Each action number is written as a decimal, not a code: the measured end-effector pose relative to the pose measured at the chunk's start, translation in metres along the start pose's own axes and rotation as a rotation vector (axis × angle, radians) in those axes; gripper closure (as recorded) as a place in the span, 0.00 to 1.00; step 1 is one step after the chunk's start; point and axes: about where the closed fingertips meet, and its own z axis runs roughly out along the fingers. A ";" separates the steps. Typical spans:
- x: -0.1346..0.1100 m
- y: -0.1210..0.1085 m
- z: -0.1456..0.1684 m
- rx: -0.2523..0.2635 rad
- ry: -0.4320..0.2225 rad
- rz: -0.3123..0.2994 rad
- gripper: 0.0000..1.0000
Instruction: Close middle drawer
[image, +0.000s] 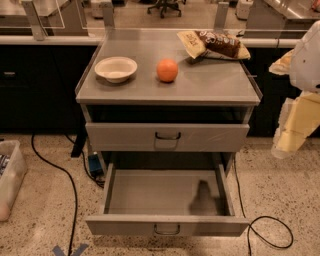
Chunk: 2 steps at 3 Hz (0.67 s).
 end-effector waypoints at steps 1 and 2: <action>0.000 0.000 0.000 0.001 -0.001 0.000 0.00; 0.007 0.008 0.020 -0.015 -0.003 0.006 0.00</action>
Offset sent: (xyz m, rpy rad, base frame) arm -0.0098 -0.0068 -0.0661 0.0194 0.0611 -0.0053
